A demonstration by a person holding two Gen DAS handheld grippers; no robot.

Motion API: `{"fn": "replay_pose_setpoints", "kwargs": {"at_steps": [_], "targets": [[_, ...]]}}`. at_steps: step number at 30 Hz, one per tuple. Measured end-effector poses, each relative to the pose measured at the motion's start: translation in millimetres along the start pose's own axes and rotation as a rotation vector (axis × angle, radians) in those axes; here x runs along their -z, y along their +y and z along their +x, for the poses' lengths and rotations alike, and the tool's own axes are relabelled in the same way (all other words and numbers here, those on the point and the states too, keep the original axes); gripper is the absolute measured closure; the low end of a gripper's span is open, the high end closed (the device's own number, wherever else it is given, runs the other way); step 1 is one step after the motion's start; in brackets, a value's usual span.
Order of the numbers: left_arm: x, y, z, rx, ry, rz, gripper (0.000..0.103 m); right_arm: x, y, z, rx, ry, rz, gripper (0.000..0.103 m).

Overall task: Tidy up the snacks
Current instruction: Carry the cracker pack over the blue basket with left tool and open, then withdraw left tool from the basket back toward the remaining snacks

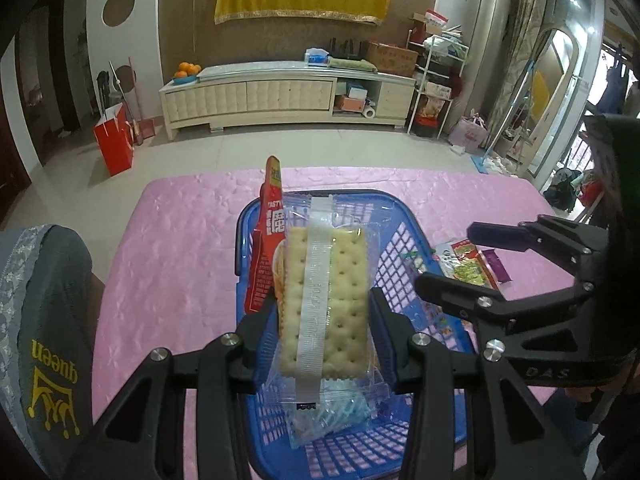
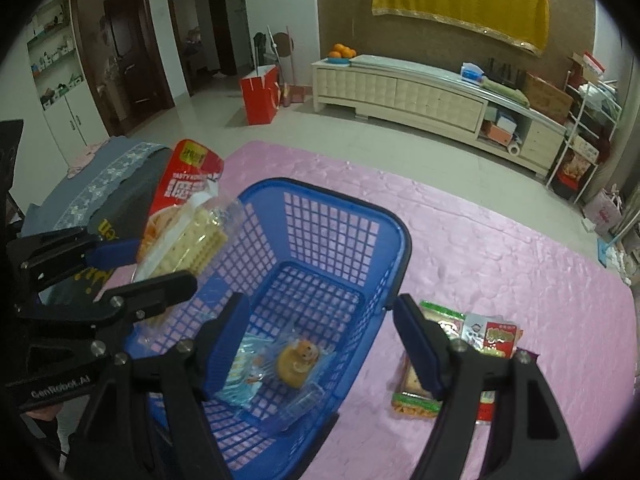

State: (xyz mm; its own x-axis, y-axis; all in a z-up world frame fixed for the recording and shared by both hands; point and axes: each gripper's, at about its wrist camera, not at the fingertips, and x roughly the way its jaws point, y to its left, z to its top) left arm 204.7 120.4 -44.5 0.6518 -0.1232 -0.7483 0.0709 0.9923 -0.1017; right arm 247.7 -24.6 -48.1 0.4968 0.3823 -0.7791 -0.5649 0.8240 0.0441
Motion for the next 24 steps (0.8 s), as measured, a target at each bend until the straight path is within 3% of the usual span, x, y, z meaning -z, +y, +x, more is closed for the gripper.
{"fn": "replay_pose_setpoints", "kwargs": {"at_steps": [8,13,16,24], "targets": [[-5.1,-2.0,20.5,-0.007,0.022,0.025,0.062,-4.9,-4.0,9.7,0.017,0.005,-0.021,0.025],[-6.8,0.1,18.3,-0.015,0.004,0.014,0.044,-5.9,-8.9,8.2,0.014,0.004,-0.004,0.025],[-6.9,1.7,9.3,0.036,-0.008,-0.013,0.034,-5.3,-12.7,3.4,0.010,0.000,0.013,0.025],[-4.5,-7.0,-22.8,0.020,-0.051,-0.017,0.033,-2.7,-6.2,-24.4,0.002,-0.033,0.004,0.025]]}}
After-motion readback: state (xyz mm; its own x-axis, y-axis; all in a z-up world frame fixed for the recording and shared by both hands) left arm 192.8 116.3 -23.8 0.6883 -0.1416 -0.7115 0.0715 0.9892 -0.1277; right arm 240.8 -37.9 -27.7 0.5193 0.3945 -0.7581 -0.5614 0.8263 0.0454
